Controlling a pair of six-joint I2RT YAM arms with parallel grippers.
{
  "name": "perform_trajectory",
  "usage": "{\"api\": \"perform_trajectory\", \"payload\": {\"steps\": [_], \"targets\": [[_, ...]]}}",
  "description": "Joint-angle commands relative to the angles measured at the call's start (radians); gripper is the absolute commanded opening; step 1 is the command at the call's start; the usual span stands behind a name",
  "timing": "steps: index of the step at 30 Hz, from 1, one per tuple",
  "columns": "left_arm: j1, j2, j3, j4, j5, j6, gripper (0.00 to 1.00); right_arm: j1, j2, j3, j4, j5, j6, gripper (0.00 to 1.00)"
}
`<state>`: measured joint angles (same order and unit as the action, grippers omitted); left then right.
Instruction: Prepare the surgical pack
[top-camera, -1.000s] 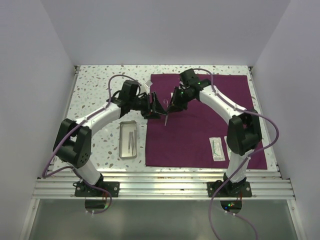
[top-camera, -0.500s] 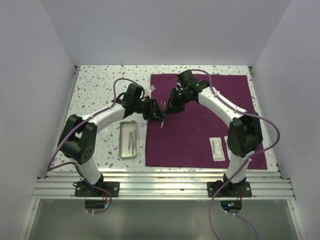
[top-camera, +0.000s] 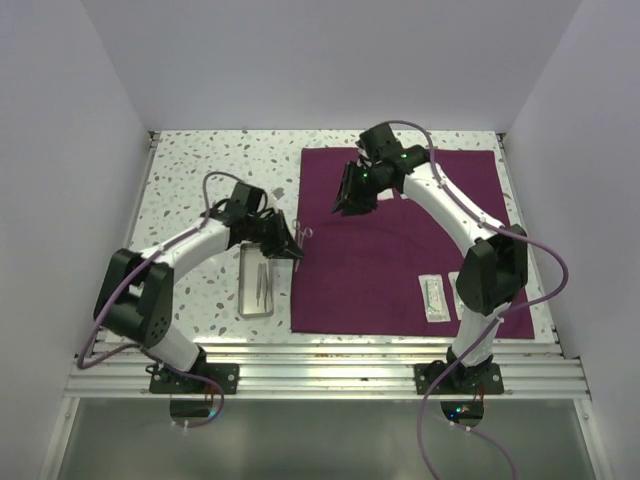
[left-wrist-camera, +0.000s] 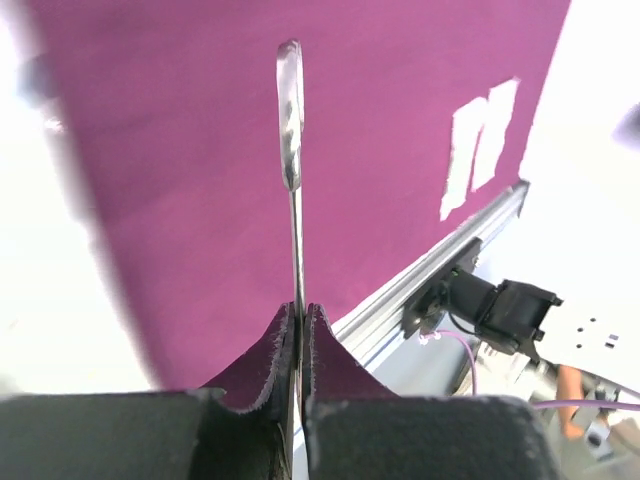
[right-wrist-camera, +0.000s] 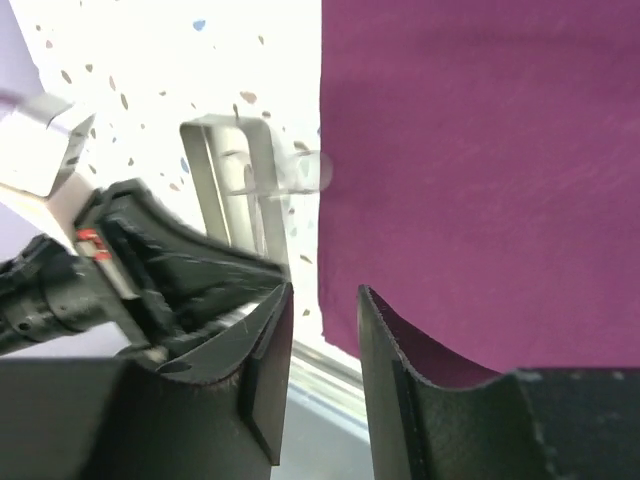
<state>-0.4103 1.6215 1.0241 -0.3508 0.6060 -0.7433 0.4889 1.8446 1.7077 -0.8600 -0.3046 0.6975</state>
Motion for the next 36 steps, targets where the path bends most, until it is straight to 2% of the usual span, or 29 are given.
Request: {"api": "perform_trajectory", "payload": {"steps": [1, 3, 8, 16, 26, 36], "targets": [[0.109, -0.159, -0.093, -0.117, -0.066, 0.048, 0.00, -0.029, -0.027, 0.056, -0.088, 0.050, -0.099, 0.36], [0.157, -0.227, -0.145, -0.145, -0.089, 0.081, 0.00, -0.033, -0.045, 0.018, -0.083, 0.050, -0.122, 0.37], [0.200, -0.273, -0.194, -0.200, -0.109, 0.111, 0.00, -0.032, -0.085, -0.071, -0.034, 0.035, -0.125, 0.37], [0.238, -0.284, -0.216, -0.212, -0.144, 0.076, 0.00, -0.033, -0.074, -0.028, -0.059, 0.042, -0.161, 0.38], [0.294, -0.215, -0.265, -0.133, -0.057, 0.056, 0.00, -0.049, -0.104, -0.080, -0.051, 0.047, -0.174, 0.38], [0.341, -0.117, -0.240, -0.093, 0.017, 0.074, 0.00, -0.062, -0.110, -0.097, -0.040, 0.044, -0.176, 0.38]]}}
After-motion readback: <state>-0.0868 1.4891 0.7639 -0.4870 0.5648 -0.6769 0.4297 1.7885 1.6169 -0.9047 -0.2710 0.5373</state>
